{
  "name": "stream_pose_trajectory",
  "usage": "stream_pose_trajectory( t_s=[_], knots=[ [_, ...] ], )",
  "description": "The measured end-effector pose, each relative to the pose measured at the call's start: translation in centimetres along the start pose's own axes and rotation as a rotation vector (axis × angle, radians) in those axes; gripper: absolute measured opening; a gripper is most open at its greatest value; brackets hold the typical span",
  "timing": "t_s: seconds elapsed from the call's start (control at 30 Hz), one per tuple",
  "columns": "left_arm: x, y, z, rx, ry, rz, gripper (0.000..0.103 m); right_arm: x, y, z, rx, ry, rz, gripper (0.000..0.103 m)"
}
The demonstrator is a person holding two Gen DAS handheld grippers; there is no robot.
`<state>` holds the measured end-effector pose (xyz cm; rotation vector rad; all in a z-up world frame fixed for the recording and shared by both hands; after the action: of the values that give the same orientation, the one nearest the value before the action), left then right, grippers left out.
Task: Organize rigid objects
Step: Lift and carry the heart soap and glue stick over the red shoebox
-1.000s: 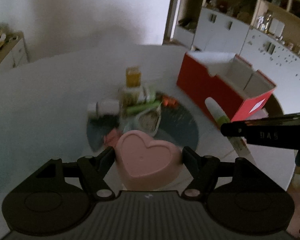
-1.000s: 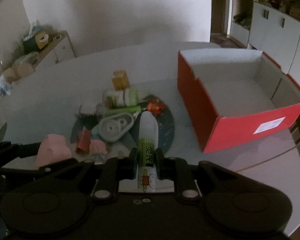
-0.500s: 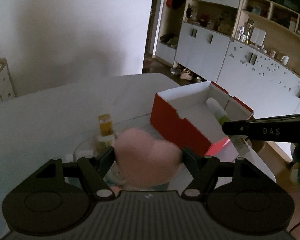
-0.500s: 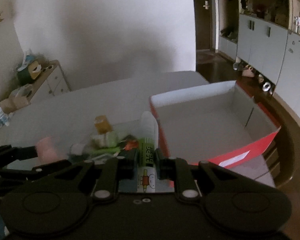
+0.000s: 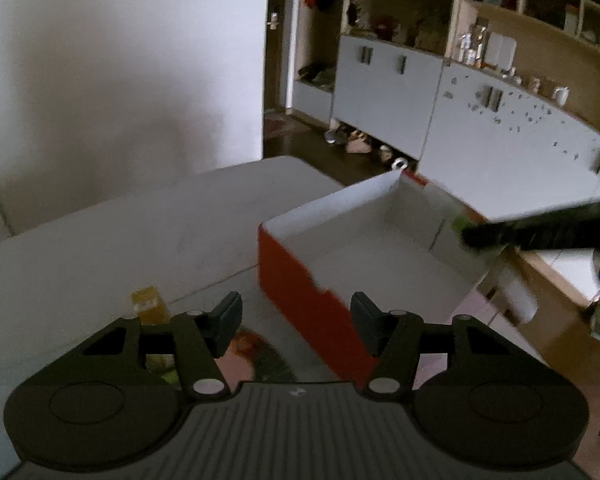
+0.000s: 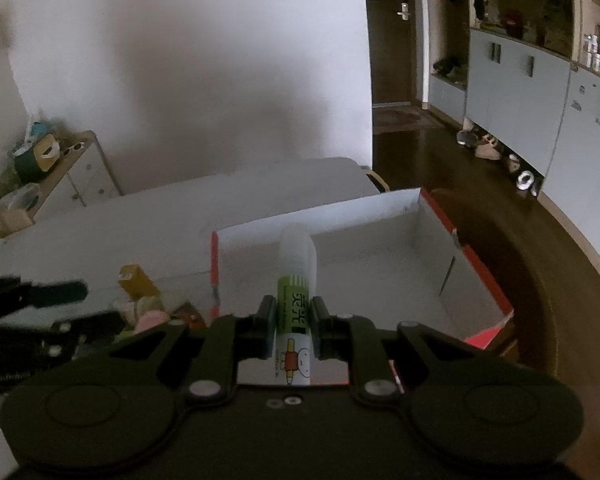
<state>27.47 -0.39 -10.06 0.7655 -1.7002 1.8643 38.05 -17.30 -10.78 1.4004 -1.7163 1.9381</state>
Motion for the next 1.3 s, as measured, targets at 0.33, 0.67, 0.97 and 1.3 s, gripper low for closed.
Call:
stream_pose_trajectory(
  t_s=[0.33,0.67,0.97,1.3],
  knots=[
    [-2.1,6.1,-4.6,0.156,-0.079,-0.108,0.072,-1.4,0.4,2.4,-0.008,-0.005,-0.036,0.017],
    [-7.9,7.2,-4.6,0.052,-0.11,-0.129,0.077,-1.9,1.6,3.1,-0.003,0.023,-0.067,0.017],
    [-12.4,8.0,-3.8,-0.075,-0.191,-0.171,0.077,-2.2,1.8,4.8,-0.023,0.054,-0.075,0.017],
    [-13.8,8.3,-3.7,-0.089,-0.25,-0.165,0.077,-2.7,1.9,5.6,-0.022,0.045,-0.086,0.017]
  ],
)
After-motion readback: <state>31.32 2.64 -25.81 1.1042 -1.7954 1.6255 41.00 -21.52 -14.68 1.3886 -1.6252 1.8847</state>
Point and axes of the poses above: each gripper's, at about its wrist camera, not at the fingertips, and x roughly against the way its jaws point, z to its right, y to its underside, the point moved 9 cm from there along -x, roughly the way its jaws point, and after that the axes turned 3 degrees about -z, right-handed, at the moved point
